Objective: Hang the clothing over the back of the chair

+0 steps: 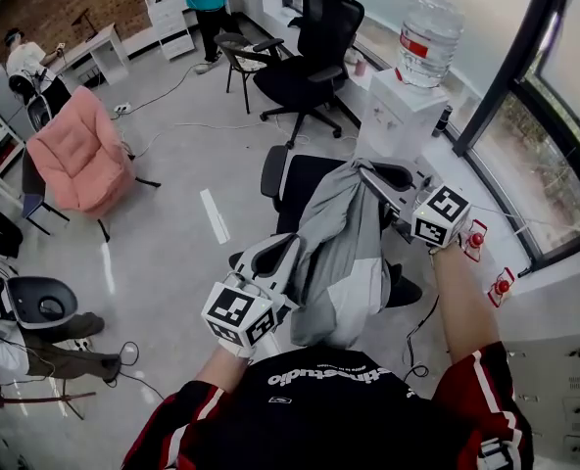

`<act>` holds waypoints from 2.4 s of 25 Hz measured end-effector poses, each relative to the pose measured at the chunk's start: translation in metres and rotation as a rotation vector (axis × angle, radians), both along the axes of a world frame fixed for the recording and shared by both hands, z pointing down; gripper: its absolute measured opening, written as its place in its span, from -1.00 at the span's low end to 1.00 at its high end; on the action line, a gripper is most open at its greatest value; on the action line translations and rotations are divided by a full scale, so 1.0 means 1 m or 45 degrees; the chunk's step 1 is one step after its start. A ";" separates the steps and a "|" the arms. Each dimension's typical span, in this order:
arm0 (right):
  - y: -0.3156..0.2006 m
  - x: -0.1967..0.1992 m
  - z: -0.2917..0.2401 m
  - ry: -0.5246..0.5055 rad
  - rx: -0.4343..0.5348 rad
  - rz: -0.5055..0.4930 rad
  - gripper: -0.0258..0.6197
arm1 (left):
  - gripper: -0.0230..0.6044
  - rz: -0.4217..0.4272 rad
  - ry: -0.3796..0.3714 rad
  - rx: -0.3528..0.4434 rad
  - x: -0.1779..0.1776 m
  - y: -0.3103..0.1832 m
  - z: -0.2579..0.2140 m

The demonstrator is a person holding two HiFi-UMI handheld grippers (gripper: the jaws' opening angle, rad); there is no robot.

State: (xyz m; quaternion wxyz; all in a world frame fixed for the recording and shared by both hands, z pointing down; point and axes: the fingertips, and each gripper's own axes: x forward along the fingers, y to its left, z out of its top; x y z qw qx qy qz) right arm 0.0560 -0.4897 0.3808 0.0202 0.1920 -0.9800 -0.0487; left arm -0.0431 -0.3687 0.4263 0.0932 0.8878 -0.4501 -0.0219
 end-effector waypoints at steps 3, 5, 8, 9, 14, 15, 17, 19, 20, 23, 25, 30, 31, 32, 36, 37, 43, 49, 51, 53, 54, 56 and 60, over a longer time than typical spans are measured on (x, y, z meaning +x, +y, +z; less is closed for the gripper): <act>-0.021 0.000 0.004 -0.003 -0.015 -0.022 -0.82 | -0.85 -0.020 0.001 0.000 0.002 -0.021 -0.002; -0.036 0.001 0.006 -0.007 -0.028 -0.036 -0.82 | -0.85 -0.030 0.000 -0.005 0.005 -0.036 -0.002; -0.052 -0.001 0.011 0.003 -0.049 -0.065 -0.82 | -0.85 -0.044 -0.003 -0.005 0.007 -0.049 -0.001; -0.055 -0.002 0.014 0.014 -0.054 -0.077 -0.82 | -0.85 -0.047 -0.004 -0.006 0.008 -0.051 0.000; -0.084 -0.011 0.027 0.040 -0.083 -0.100 -0.83 | -0.85 -0.052 0.006 -0.034 0.009 -0.061 0.002; -0.093 -0.010 0.030 0.030 -0.093 -0.088 -0.83 | -0.85 -0.058 0.004 -0.033 0.008 -0.063 0.001; -0.113 -0.011 0.035 0.015 -0.117 -0.068 -0.85 | -0.85 -0.078 -0.008 -0.024 0.005 -0.067 -0.002; -0.130 -0.017 0.044 0.049 -0.131 -0.077 -0.85 | -0.85 -0.103 -0.015 -0.021 0.000 -0.070 -0.004; -0.137 -0.022 0.049 0.079 -0.132 -0.089 -0.85 | -0.85 -0.115 -0.019 -0.024 -0.002 -0.071 -0.003; -0.175 -0.027 0.054 0.094 -0.136 -0.023 -0.87 | -0.85 -0.148 -0.031 -0.044 -0.009 -0.075 -0.002; -0.223 -0.009 0.046 -0.031 -0.190 0.144 -0.88 | -0.85 -0.167 -0.035 -0.059 -0.013 -0.077 -0.001; -0.229 -0.001 0.065 -0.037 -0.258 0.128 -0.88 | -0.85 -0.176 -0.008 -0.085 -0.018 -0.079 0.009; -0.220 -0.005 0.075 -0.032 -0.269 0.099 -0.89 | -0.85 -0.176 -0.003 -0.084 -0.019 -0.081 0.008; -0.210 -0.008 0.083 -0.033 -0.284 0.074 -0.88 | -0.85 -0.177 -0.009 -0.077 -0.020 -0.083 0.007; -0.185 -0.006 0.105 -0.048 -0.349 0.042 -0.89 | -0.85 -0.177 -0.023 -0.056 -0.018 -0.089 0.005; -0.180 -0.004 0.104 -0.040 -0.343 0.046 -0.88 | -0.85 -0.176 -0.026 -0.055 -0.018 -0.089 0.006; -0.162 0.009 0.084 -0.059 -0.290 0.050 -0.88 | -0.85 -0.172 -0.050 -0.050 -0.015 -0.087 0.004; -0.151 0.026 0.079 -0.077 -0.282 0.058 -0.88 | -0.85 -0.177 -0.065 -0.036 -0.008 -0.080 -0.003; -0.148 0.030 0.076 -0.089 -0.278 0.060 -0.88 | -0.85 -0.180 -0.068 -0.038 -0.008 -0.079 -0.005; -0.144 0.032 0.074 -0.101 -0.271 0.060 -0.88 | -0.85 -0.177 -0.076 -0.036 -0.006 -0.078 -0.006; -0.142 0.033 0.073 -0.103 -0.268 0.059 -0.88 | -0.85 -0.174 -0.079 -0.035 -0.005 -0.078 -0.006; -0.138 0.034 0.073 -0.098 -0.259 0.059 -0.88 | -0.85 -0.165 -0.082 -0.034 -0.004 -0.077 -0.007; -0.131 0.031 0.074 -0.078 -0.244 0.068 -0.88 | -0.85 -0.140 -0.085 -0.034 -0.006 -0.074 -0.007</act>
